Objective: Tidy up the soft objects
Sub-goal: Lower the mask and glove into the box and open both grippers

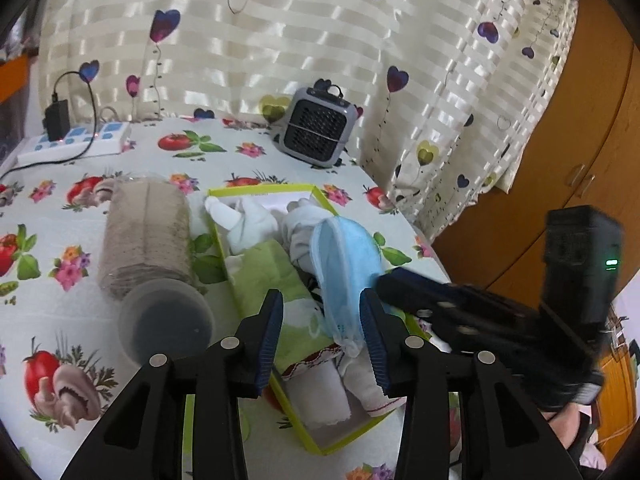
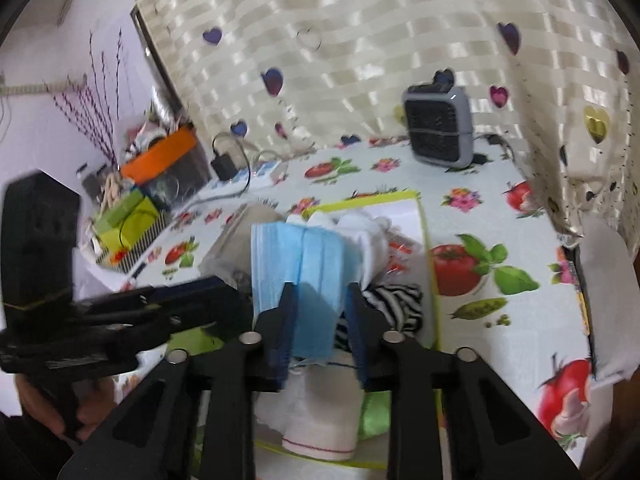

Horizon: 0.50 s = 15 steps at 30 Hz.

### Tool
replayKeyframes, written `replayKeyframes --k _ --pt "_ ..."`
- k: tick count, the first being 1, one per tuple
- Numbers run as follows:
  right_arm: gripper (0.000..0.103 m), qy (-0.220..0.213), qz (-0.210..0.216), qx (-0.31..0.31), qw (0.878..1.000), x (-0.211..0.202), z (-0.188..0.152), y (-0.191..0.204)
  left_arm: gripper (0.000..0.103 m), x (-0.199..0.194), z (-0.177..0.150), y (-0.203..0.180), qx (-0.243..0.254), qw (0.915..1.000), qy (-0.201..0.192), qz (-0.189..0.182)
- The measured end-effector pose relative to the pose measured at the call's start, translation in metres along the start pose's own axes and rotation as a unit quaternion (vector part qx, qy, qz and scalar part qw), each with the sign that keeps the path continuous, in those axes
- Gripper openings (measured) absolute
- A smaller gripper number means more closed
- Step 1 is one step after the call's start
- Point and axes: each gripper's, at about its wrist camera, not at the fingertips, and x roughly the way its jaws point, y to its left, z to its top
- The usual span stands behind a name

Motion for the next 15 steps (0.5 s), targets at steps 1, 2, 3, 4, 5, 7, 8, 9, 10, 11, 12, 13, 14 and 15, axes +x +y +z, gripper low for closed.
replayKeyframes --k 1,2,3,4,5,7,8,9,10,11,12,13,14,15 --pt "0.017 0.008 -0.015 -0.010 1.000 0.008 -0.001 0.001 0.039 -0.002 -0.001 0.001 -0.001 1.0000 -0.001 0.000" --pt "0.014 0.014 -0.024 -0.013 1.000 0.013 -0.002 0.000 0.039 -0.005 -0.001 0.002 -0.001 1.0000 -0.002 0.001" --pt "0.014 0.027 -0.034 -0.012 0.999 0.022 -0.003 -0.002 0.039 -0.007 -0.002 0.004 -0.002 1.0000 -0.003 0.003" --pt "0.012 0.031 -0.037 -0.012 0.999 0.025 -0.005 -0.004 0.039 -0.008 -0.003 0.005 -0.003 1.0000 -0.003 0.005" --pt "0.011 0.035 -0.045 -0.014 0.998 0.028 -0.005 -0.005 0.039 -0.009 -0.003 0.006 -0.003 1.0000 -0.002 0.005" --pt "0.011 0.040 -0.059 -0.021 0.997 0.031 -0.006 -0.006 0.039 -0.011 -0.004 0.008 -0.005 1.0000 -0.003 0.007" --pt "0.011 0.045 -0.065 -0.025 0.997 0.033 -0.007 -0.007 0.038 -0.011 -0.004 0.009 -0.006 1.0000 -0.003 0.007" --pt "0.011 0.051 -0.070 -0.030 0.996 0.037 -0.007 -0.007 0.038 -0.012 -0.004 0.009 -0.007 0.9999 -0.003 0.007" --pt "0.011 0.056 -0.072 -0.031 0.995 0.039 -0.007 -0.008 0.038 -0.013 -0.005 0.009 -0.007 0.9999 -0.003 0.007" --pt "0.011 0.060 -0.071 -0.028 0.995 0.041 -0.007 -0.009 0.038 -0.013 -0.005 0.010 -0.007 1.0000 -0.003 0.006" --pt "0.011 0.059 -0.065 -0.022 0.996 0.039 -0.007 -0.009 0.038 -0.013 -0.005 0.010 -0.006 1.0000 -0.003 0.006" --pt "0.011 0.055 -0.059 -0.019 0.997 0.035 -0.006 -0.009 0.038 -0.014 -0.005 0.009 -0.004 1.0000 -0.004 0.005" --pt "0.011 0.051 -0.057 -0.018 0.997 0.032 -0.005 -0.008 0.039 -0.017 -0.006 0.010 -0.001 1.0000 -0.006 0.006" --pt "0.011 0.044 -0.057 -0.017 0.997 0.025 -0.003 -0.007 0.039 -0.018 -0.007 0.009 0.000 1.0000 -0.007 0.007"
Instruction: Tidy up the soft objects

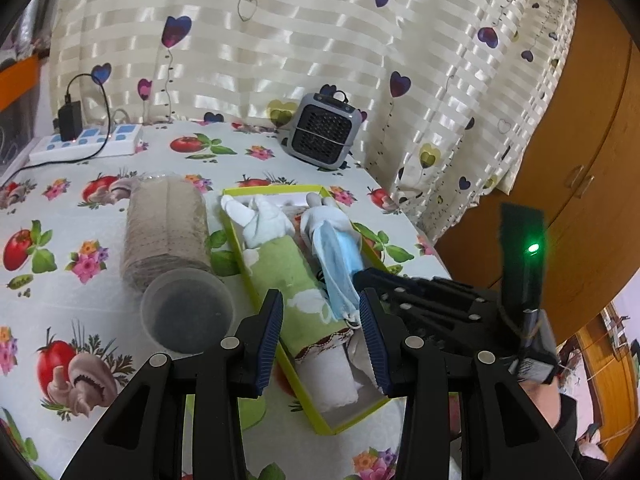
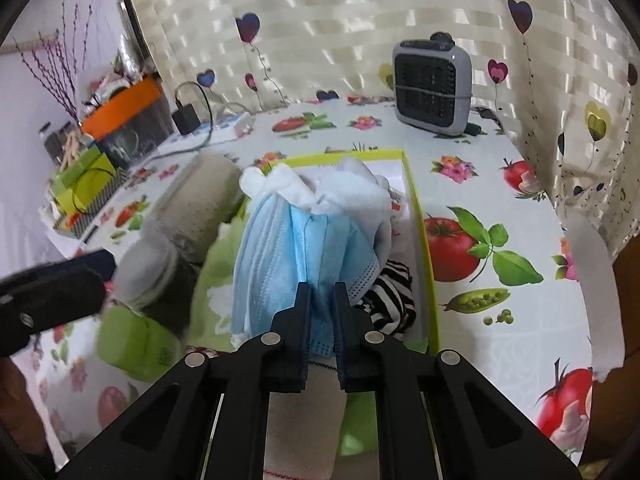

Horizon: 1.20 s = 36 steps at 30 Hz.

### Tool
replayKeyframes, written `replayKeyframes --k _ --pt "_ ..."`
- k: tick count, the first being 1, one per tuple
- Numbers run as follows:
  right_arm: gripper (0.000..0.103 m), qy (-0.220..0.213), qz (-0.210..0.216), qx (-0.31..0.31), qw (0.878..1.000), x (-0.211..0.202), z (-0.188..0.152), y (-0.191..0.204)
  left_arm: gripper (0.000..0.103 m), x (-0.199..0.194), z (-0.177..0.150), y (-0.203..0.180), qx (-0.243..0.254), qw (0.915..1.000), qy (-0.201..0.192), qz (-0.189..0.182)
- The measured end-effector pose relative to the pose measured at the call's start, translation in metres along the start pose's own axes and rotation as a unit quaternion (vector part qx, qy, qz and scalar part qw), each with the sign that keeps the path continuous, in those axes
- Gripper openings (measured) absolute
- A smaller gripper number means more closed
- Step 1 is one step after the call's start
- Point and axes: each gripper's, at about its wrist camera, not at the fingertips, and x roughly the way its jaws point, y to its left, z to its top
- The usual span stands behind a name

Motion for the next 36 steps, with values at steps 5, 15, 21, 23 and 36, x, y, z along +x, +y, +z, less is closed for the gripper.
replayKeyframes --k 5,15,21,23,36 --pt "0.017 -0.021 -0.015 -0.010 1.000 -0.024 0.001 0.009 0.038 -0.008 -0.004 -0.005 0.007 0.9999 -0.002 0.011" --pt "0.041 -0.046 -0.029 -0.023 0.998 -0.071 -0.018 0.036 0.039 -0.036 -0.024 -0.021 0.038 0.9972 -0.029 0.058" --pt "0.041 -0.047 -0.029 -0.040 0.998 -0.089 -0.037 0.057 0.039 -0.052 -0.042 -0.024 0.041 0.9955 -0.033 0.078" --pt "0.041 -0.046 -0.028 -0.042 0.998 -0.093 -0.043 0.062 0.039 -0.057 -0.047 -0.024 0.040 0.9952 -0.034 0.083" --pt "0.041 -0.037 -0.035 -0.043 0.998 -0.107 -0.075 0.084 0.039 -0.079 -0.083 -0.025 0.036 0.9934 -0.034 0.104"
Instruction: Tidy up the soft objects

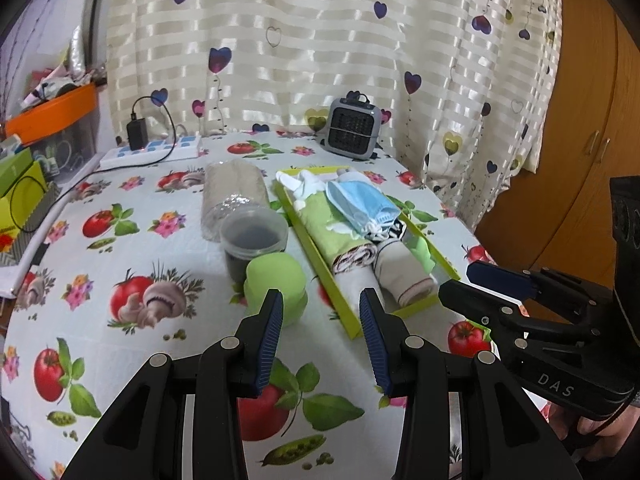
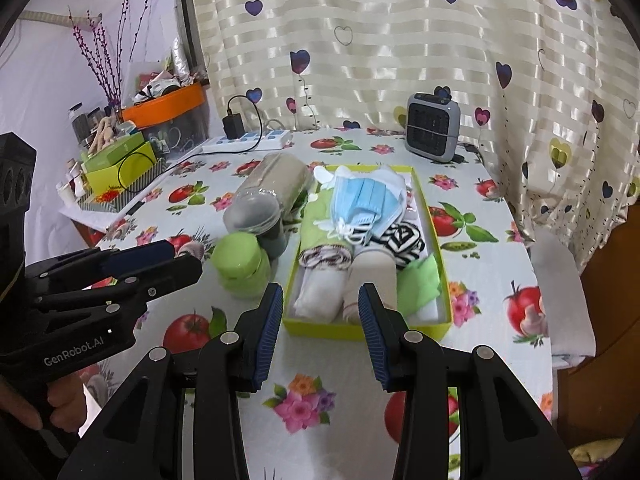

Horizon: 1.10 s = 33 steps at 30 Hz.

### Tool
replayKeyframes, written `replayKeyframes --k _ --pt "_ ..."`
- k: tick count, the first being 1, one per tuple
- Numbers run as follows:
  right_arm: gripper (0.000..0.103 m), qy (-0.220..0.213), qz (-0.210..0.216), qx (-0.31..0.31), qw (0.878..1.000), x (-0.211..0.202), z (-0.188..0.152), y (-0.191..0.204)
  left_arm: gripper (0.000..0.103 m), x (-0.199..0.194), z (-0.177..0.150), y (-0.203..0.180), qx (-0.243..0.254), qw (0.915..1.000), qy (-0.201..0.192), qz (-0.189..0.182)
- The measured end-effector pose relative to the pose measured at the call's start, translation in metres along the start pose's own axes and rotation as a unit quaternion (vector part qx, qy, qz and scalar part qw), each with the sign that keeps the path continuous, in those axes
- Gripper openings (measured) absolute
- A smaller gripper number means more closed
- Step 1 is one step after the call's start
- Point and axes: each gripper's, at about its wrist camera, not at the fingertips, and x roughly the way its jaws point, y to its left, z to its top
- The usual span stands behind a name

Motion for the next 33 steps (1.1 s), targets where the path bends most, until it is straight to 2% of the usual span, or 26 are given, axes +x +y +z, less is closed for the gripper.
replayKeyframes --k 16,22,33 --pt "0.041 0.015 0.002 -0.009 1.000 0.008 -0.014 0.015 0.039 0.007 -0.017 0.015 -0.011 0.9996 0.016 0.018" --pt "0.041 0.026 0.002 -0.006 1.000 0.016 -0.019 0.014 0.039 0.017 -0.022 0.018 -0.016 0.9992 0.031 0.019" --pt "0.041 0.032 0.001 -0.003 0.999 0.022 -0.020 0.012 0.039 0.020 -0.022 0.017 -0.016 0.9991 0.035 0.017"
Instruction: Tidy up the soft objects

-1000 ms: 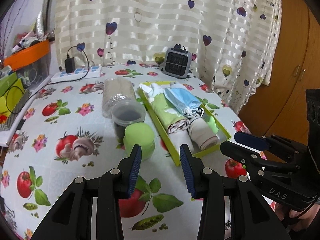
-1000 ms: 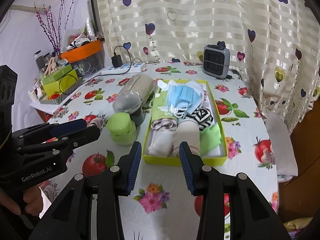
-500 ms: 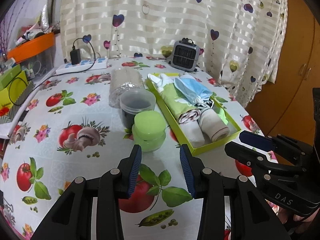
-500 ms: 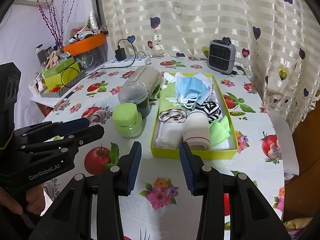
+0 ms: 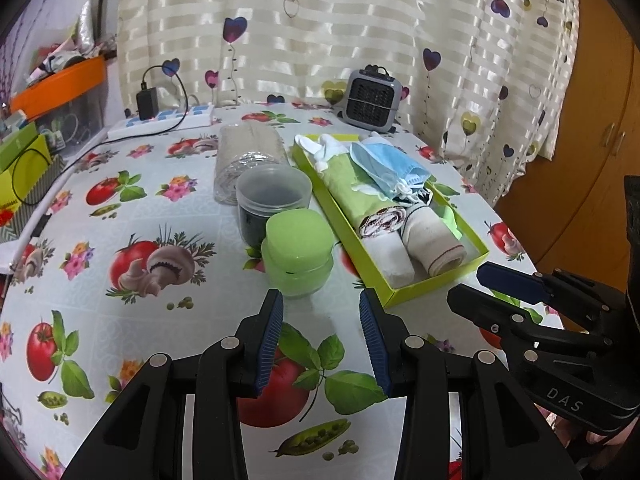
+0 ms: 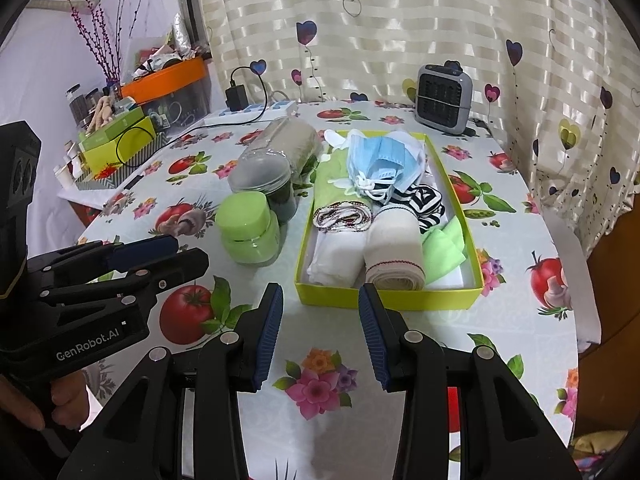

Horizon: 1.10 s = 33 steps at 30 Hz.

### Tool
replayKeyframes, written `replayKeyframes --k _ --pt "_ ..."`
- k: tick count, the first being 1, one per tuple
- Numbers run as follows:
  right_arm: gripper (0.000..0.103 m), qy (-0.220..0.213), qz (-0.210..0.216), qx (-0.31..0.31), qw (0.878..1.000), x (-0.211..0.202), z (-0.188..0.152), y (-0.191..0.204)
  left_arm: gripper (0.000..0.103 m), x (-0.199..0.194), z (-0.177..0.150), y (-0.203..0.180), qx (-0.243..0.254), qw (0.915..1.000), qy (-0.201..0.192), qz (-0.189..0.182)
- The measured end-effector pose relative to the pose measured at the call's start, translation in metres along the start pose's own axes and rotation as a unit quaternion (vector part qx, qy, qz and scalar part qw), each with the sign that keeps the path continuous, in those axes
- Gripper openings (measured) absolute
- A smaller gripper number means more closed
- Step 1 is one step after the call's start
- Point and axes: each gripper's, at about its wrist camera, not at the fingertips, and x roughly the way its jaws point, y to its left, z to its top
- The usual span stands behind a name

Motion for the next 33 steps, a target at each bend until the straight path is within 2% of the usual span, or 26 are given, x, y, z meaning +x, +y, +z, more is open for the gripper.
replayKeyframes --k 33 --pt "0.041 0.001 0.000 0.000 1.000 0.0007 0.0012 0.0000 0.039 0.0021 0.0019 -0.0006 0.000 1.0000 0.002 0.001"
